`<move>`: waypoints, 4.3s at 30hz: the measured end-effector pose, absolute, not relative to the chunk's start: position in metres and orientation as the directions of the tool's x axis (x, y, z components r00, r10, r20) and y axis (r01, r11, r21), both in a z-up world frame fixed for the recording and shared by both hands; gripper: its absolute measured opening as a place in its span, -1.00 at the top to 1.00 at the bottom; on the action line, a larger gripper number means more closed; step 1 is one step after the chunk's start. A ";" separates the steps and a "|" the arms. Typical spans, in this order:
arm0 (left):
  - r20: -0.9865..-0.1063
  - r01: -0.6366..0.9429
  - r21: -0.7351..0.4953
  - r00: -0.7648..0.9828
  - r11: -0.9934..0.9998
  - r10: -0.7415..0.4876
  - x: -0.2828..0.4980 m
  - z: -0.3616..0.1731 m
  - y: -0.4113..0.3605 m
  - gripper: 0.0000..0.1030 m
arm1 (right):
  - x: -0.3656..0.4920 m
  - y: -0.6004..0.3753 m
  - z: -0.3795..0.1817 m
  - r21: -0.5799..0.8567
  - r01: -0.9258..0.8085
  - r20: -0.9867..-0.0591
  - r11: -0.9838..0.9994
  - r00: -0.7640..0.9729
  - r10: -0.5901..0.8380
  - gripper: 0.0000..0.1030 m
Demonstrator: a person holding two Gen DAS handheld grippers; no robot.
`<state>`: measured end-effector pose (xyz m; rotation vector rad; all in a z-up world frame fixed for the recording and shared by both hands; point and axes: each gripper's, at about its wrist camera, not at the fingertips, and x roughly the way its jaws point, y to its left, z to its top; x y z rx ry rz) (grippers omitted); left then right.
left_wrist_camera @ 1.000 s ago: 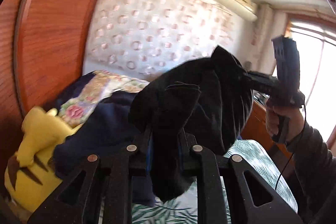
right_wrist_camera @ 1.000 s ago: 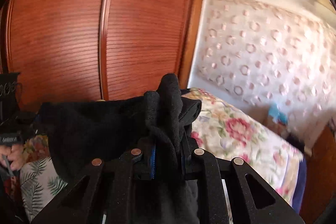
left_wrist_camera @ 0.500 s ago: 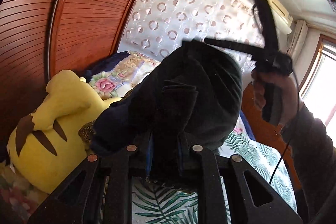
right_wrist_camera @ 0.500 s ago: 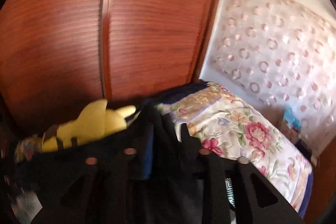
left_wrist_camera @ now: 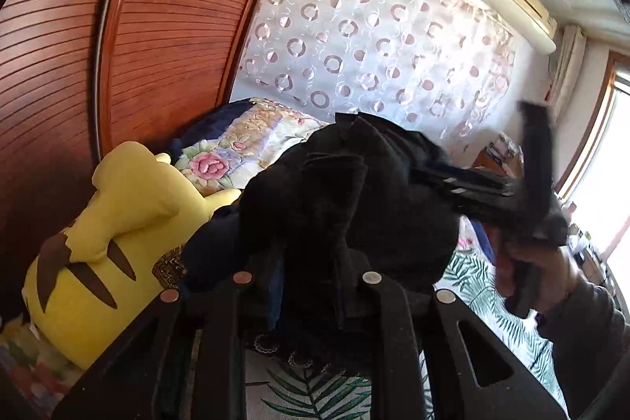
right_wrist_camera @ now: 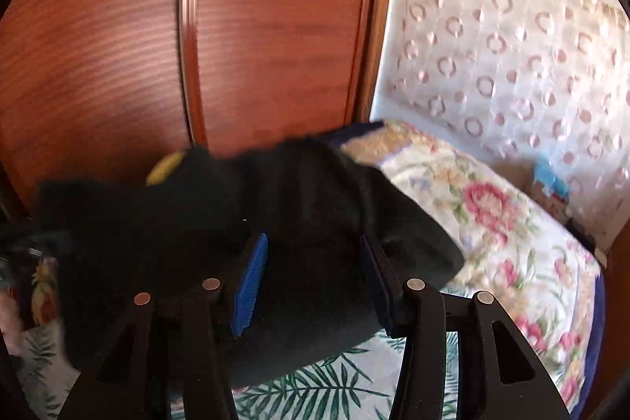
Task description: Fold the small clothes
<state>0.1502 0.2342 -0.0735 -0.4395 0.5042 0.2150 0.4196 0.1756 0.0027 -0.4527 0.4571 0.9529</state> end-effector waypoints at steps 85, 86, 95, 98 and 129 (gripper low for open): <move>-0.360 -0.014 -0.031 0.933 0.999 0.002 0.030 0.029 0.026 -0.68 | 0.025 -0.162 0.032 0.012 -0.320 -0.239 0.947 0.919 0.313 -0.50; -0.360 -0.014 -0.032 0.933 0.999 0.002 0.029 0.028 0.026 -0.68 | 0.026 -0.163 0.032 0.013 -0.320 -0.240 0.947 0.919 0.314 -0.50; -0.360 -0.015 -0.030 0.933 0.999 0.003 0.029 0.028 0.026 -0.68 | 0.028 -0.167 0.030 0.012 -0.325 -0.237 0.946 0.918 0.318 -0.50; -0.360 -0.015 -0.030 0.933 0.999 0.003 0.029 0.028 0.026 -0.68 | 0.029 -0.169 0.030 0.012 -0.326 -0.236 0.945 0.918 0.320 -0.50; -0.356 -0.010 -0.025 0.934 1.000 0.000 0.027 0.029 0.028 -0.68 | 0.039 -0.182 0.028 0.010 -0.332 -0.230 0.943 0.917 0.326 -0.50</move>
